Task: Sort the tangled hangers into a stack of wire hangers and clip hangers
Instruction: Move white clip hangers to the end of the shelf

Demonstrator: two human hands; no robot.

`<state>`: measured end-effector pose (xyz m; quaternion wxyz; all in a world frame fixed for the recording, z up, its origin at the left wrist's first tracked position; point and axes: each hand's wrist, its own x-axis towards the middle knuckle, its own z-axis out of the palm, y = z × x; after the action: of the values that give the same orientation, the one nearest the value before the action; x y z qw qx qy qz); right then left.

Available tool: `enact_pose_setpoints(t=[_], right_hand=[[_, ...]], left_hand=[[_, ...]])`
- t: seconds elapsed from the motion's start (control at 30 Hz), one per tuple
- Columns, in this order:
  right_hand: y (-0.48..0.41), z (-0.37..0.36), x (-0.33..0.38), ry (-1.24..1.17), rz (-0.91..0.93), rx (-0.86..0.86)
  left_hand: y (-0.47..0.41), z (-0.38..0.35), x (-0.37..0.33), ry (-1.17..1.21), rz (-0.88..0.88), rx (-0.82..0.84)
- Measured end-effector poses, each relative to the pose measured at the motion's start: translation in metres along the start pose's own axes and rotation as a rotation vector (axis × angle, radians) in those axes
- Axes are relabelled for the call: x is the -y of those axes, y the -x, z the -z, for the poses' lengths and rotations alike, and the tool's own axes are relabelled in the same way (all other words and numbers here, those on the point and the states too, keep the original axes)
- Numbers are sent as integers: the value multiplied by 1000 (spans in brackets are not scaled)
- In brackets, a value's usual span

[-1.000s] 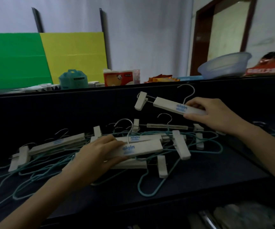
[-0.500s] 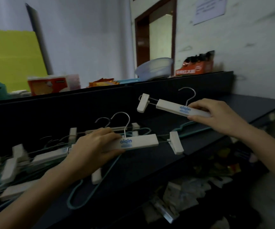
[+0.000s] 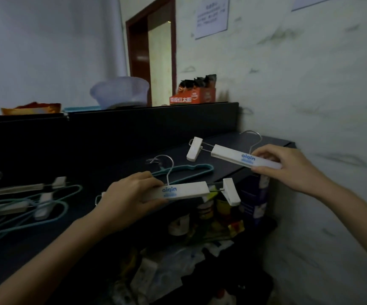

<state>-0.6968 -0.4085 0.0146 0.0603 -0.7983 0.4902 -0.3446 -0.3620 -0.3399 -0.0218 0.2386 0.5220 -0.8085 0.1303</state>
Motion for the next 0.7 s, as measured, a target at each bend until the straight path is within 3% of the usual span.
enact_pose_setpoints(t=[0.33, 0.7], right_hand=[[-24, 26, -117, -61, -96, -64], [-114, 38, -227, -38, -84, -77]], left_hand=[[-118, -73, -66, -4, -28, 33], [-271, -148, -66, -57, -37, 75]])
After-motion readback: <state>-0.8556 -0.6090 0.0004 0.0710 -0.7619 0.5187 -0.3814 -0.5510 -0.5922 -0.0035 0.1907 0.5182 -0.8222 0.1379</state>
